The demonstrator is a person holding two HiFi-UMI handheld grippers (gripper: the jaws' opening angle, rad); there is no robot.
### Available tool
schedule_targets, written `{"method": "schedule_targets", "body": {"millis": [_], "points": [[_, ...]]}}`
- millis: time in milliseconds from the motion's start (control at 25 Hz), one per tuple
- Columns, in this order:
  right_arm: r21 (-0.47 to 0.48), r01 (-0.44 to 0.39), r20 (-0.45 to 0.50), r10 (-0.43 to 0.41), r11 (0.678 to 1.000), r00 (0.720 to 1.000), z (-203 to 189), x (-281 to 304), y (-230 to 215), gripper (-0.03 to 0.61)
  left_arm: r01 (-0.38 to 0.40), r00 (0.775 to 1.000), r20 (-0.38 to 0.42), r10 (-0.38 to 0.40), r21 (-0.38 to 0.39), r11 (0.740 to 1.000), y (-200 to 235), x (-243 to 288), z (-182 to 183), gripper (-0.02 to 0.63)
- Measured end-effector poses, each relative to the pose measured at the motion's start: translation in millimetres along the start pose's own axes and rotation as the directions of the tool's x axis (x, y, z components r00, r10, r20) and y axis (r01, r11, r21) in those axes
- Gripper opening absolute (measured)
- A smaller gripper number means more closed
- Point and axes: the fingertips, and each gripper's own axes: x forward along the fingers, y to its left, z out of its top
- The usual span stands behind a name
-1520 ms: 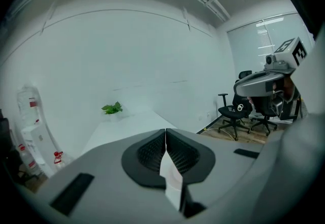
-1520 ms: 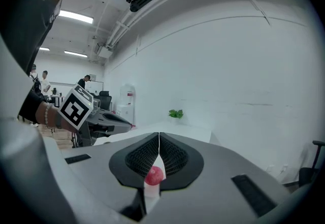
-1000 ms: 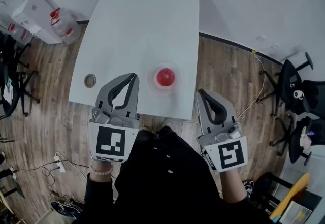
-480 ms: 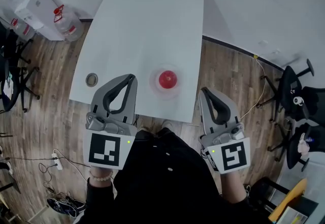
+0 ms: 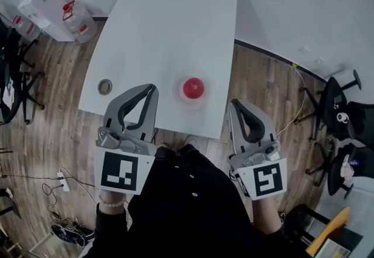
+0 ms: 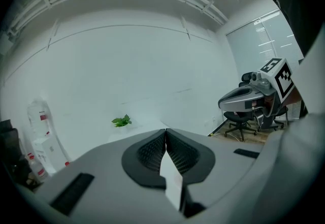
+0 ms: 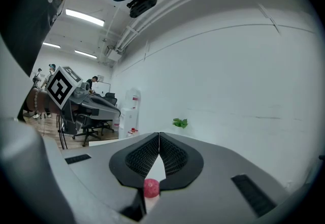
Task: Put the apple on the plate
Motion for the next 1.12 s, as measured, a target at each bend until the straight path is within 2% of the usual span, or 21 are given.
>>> {"method": "schedule_targets", "body": {"millis": [1120], "points": [[-0.006,0.002,-0.01,-0.002,1.0,1.0,-4,-12,8,0.041,0.05,0.999,0.001,-0.05,0.003,0.999,-20,2,0,0.017]]}}
